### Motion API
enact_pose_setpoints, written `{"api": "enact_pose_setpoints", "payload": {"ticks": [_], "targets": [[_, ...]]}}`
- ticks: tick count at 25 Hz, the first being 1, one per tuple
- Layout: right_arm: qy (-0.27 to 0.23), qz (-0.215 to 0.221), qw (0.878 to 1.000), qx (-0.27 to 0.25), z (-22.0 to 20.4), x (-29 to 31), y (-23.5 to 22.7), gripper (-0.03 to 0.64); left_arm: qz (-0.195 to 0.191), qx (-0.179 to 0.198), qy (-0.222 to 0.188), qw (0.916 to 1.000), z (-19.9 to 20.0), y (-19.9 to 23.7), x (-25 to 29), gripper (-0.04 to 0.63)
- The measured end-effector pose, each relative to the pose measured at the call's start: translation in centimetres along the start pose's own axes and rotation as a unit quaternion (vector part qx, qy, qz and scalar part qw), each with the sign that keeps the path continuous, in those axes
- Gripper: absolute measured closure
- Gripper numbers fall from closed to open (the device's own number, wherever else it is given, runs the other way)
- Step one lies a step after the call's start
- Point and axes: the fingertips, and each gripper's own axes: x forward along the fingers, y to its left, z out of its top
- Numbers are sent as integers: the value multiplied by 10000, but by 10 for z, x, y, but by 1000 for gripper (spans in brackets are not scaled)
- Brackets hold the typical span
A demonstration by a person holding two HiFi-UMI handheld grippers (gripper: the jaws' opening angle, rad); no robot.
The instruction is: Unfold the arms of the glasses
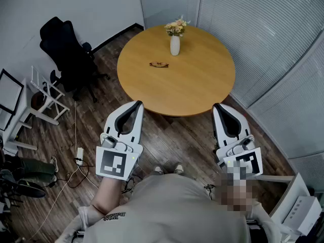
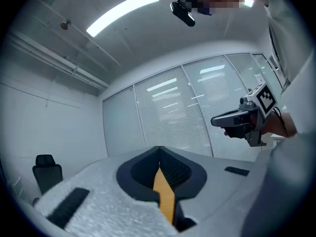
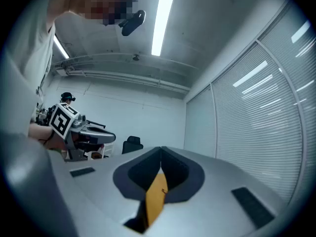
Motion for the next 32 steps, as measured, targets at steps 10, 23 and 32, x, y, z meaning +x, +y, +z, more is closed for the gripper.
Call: {"api": "enact_pose_setpoints", "payload": {"ticks": [10,23,32], "targets": [[174,-4,9991,390,-17,-3,-12,586,-38,5,248,9997,-8,-11,3,572],[159,513,9964,654,-31,1,-35,586,198,24,365,9991,-8,-32,25,572],[-17,575,9957,730,-27,-6,-48,586,167,146,381,9990,-6,-54,37,572]]}}
